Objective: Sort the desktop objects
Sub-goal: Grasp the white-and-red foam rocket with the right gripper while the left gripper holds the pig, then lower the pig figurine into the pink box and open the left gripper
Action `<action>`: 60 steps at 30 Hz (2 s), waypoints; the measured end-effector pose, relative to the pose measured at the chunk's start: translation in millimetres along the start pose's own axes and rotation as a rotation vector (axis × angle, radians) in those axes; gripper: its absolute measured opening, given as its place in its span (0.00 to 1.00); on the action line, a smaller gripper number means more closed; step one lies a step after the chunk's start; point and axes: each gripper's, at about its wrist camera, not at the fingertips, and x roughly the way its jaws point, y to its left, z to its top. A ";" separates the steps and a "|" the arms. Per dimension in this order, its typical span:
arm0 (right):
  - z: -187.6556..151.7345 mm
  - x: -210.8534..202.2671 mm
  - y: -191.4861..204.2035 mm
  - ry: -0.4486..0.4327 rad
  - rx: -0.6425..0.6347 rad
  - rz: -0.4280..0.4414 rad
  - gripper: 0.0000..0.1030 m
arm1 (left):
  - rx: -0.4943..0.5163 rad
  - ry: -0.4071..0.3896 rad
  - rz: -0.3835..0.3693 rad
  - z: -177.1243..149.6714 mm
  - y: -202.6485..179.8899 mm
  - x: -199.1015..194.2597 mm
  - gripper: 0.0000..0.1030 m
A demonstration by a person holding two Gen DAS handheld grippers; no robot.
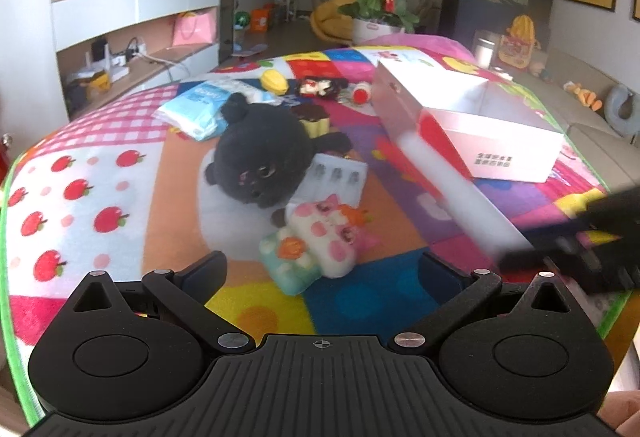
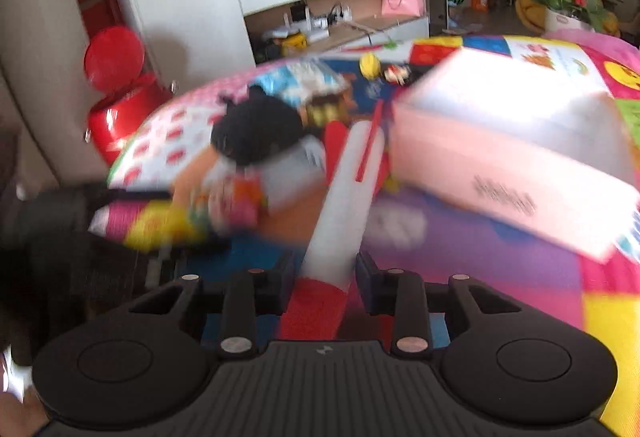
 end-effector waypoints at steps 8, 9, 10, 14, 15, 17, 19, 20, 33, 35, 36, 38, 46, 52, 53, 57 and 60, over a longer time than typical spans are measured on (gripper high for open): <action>-41.0 -39.7 -7.6 0.033 -0.015 -0.079 0.34 | -0.004 0.052 -0.039 2.5 -14.5 17.6 1.00; -40.8 -40.5 -9.1 0.023 0.000 -0.078 0.35 | 0.011 0.062 -0.090 0.7 -17.3 15.9 1.00; -40.4 -40.7 -11.5 0.012 0.013 -0.076 0.39 | 0.021 0.065 -0.141 -1.1 -18.7 12.8 1.00; -38.5 -34.3 -21.5 0.000 0.067 -0.064 0.46 | 0.054 0.053 -0.234 -6.8 -26.3 -1.2 1.00; -39.5 -33.5 -24.2 -0.001 0.073 -0.064 0.47 | 0.065 0.036 -0.201 -7.6 -27.0 -3.2 1.00; -38.2 -30.4 -25.4 -0.008 0.077 -0.069 0.49 | 0.088 0.000 -0.120 -6.9 -27.2 -3.3 1.00; -36.2 -27.8 -24.4 -0.021 0.071 -0.075 0.50 | 0.118 -0.018 -0.068 -4.4 -28.3 0.1 1.00; -35.0 -27.0 -23.6 -0.029 0.064 -0.079 0.51 | 0.148 -0.025 -0.061 -3.2 -30.0 3.4 1.00; -9.1 5.4 -4.0 -0.017 -0.045 -0.081 0.34 | 0.213 0.023 -0.039 2.0 -29.9 27.6 0.53; -6.4 6.3 -3.2 0.013 -0.045 -0.075 0.27 | 0.216 0.018 -0.042 1.3 -29.9 21.1 0.53; -7.0 2.4 -3.6 0.013 -0.048 -0.073 0.27 | 0.220 0.012 -0.050 0.3 -30.0 15.4 0.52; -8.8 -11.0 -6.9 0.008 -0.051 -0.078 0.27 | 0.238 0.000 -0.066 -1.3 -32.5 5.8 0.52; -20.6 -88.1 -48.3 -0.030 0.130 -0.112 0.27 | 0.255 -0.067 -0.179 18.0 -51.1 -34.4 0.52; 9.8 -149.3 -66.6 -0.250 0.200 -0.141 0.27 | 0.305 -0.214 -0.249 82.3 -84.5 -39.2 0.53; 20.1 -154.0 -72.3 -0.291 0.220 -0.146 0.27 | 0.305 -0.232 -0.249 94.1 -90.9 -32.7 0.53; 65.8 -146.7 -106.1 -0.379 0.347 -0.143 0.27 | 0.257 -0.268 -0.213 147.0 -105.7 14.6 0.53; 100.2 -117.9 -129.0 -0.411 0.412 -0.157 0.27 | 0.161 -0.233 -0.217 178.2 -106.1 58.8 0.63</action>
